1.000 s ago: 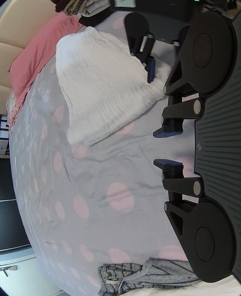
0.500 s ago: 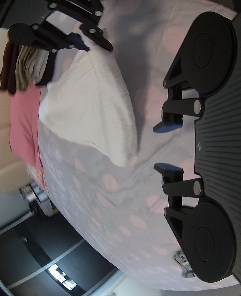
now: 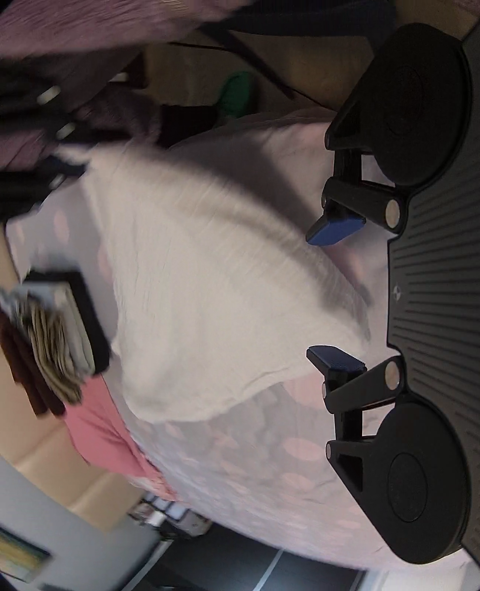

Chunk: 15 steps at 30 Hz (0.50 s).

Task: Fold clothes

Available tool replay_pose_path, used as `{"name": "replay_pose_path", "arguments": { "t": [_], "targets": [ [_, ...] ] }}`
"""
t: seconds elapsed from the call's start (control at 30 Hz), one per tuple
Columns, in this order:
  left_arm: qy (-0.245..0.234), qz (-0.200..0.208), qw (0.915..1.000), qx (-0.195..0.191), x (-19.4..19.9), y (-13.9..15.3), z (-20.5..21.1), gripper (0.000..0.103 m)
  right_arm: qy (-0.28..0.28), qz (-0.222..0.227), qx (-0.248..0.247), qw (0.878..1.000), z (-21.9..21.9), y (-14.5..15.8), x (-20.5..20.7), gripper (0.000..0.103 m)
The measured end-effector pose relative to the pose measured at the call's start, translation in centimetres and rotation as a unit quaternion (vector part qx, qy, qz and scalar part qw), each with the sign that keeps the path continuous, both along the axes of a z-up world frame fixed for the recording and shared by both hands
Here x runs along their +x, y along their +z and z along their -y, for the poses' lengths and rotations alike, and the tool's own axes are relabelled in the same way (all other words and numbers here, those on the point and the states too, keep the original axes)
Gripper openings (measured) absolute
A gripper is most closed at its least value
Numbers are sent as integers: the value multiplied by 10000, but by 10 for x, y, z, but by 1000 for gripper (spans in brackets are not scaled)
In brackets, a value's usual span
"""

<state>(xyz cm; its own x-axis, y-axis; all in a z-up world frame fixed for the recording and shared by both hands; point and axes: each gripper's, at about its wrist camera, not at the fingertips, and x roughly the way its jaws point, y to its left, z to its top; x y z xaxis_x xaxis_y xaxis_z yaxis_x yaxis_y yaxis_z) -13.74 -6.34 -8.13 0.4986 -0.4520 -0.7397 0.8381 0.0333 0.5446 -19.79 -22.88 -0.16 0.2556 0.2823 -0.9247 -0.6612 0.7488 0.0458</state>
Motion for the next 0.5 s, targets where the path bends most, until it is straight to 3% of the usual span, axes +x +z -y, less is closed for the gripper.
{"name": "replay_pose_path", "arguments": {
  "t": [0.13, 0.2, 0.3, 0.37, 0.4, 0.5],
  "targets": [
    [-455, 866, 9946, 358, -26, -35, 14, 65, -131, 34, 131, 9998, 10, 3, -14, 16],
    [-722, 1100, 9897, 563, -39, -53, 19, 66, -193, 86, 157, 9997, 14, 4, -19, 16],
    [-734, 1527, 9811, 934, -43, -75, 26, 65, -365, 201, 231, 9989, 21, 10, -27, 16],
    [-646, 1826, 9745, 1131, -42, -86, 29, 50, -442, 315, 292, 9981, 25, 17, -31, 16],
    [-441, 1749, 9780, 1050, -36, -80, 31, 31, -483, 368, 337, 9976, 27, 21, -34, 16],
    [261, 1293, 9902, 464, -16, -45, 33, 15, -593, 557, 482, 9955, 36, 38, -39, 16]
  ]
}}
